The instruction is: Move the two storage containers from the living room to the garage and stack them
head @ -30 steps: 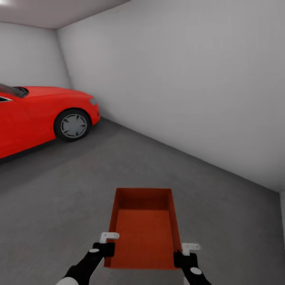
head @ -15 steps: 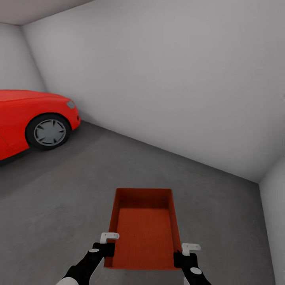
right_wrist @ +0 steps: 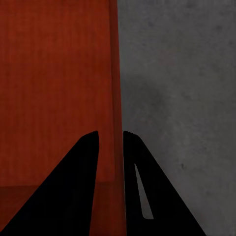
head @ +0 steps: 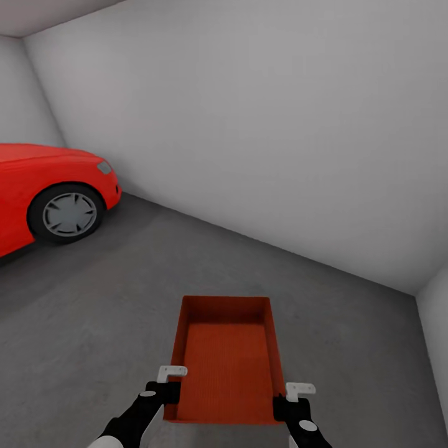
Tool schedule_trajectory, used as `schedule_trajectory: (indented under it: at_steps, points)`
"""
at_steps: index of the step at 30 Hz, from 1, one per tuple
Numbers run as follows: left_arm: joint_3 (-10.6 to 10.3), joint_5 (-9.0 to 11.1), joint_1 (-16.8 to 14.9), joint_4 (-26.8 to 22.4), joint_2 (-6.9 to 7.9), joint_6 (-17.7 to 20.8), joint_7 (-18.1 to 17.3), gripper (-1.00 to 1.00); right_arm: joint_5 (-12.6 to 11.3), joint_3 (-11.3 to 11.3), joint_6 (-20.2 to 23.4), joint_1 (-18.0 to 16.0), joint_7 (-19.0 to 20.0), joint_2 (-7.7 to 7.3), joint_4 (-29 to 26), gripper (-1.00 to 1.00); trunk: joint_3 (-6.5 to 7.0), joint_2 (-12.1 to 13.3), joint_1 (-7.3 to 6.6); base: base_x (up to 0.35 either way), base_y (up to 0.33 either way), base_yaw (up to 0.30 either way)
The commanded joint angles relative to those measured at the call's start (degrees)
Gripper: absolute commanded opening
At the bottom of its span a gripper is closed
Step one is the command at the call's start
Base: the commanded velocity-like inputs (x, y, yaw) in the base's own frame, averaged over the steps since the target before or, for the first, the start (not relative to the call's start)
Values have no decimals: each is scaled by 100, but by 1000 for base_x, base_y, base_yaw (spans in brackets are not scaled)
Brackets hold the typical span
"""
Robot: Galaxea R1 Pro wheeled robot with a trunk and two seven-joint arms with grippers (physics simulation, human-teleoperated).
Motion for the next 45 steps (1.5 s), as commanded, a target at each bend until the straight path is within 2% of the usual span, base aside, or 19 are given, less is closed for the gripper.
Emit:
schedule_trajectory:
  at_steps: [1, 45]
  points:
    - [-84, -3, -2, -29, -180, 31, -227, -100, 16, -70, 36, -3, -89, 10, 21, -100, -8, -7, 5, 326, 96, 0]
    - [-84, -3, -2, -12, -180, 23, -227, -100, 14, -71, 36, -3, -87, 9, 22, -100, -8, -7, 5, 326, 96, 0]
